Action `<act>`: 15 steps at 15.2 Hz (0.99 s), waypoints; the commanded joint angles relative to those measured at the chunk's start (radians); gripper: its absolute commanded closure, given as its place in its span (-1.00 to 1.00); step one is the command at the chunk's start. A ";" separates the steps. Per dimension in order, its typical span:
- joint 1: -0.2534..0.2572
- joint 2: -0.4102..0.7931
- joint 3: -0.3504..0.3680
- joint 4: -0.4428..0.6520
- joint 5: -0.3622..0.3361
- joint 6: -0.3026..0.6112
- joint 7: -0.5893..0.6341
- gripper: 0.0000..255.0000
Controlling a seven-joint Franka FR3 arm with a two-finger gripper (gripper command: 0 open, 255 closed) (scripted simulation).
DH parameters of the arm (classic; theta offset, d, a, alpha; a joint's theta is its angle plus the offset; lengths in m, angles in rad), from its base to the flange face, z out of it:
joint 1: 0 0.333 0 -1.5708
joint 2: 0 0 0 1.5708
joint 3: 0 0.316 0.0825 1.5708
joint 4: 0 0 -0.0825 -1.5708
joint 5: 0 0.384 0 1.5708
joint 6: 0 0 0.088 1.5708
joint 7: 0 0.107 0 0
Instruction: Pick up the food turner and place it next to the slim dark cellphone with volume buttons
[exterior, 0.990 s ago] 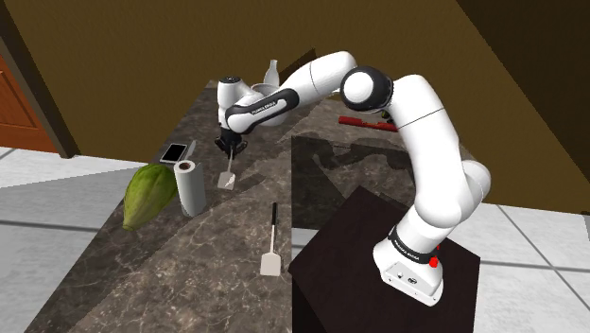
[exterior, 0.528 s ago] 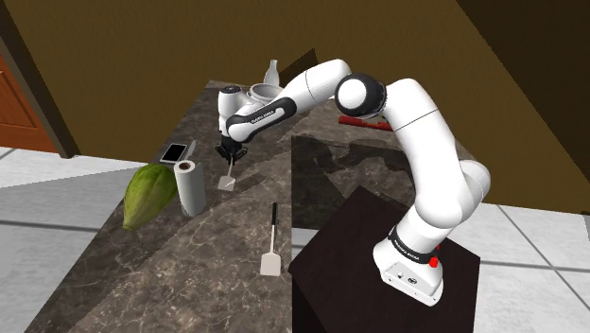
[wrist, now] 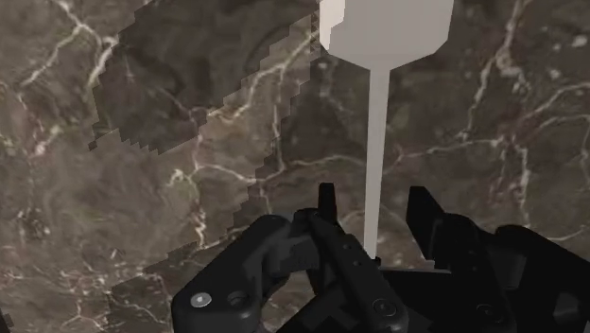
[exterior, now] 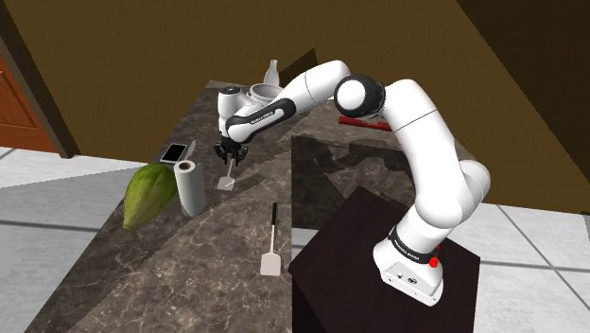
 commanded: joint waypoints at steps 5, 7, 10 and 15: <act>0.000 0.000 0.000 0.000 0.000 0.000 0.000 -1.00; -0.010 -0.052 0.015 -0.026 0.012 -0.028 -0.003 -1.00; -0.019 -0.096 0.029 -0.044 0.024 -0.055 -0.007 -1.00; -0.019 -0.096 0.029 -0.043 0.024 -0.055 -0.007 -1.00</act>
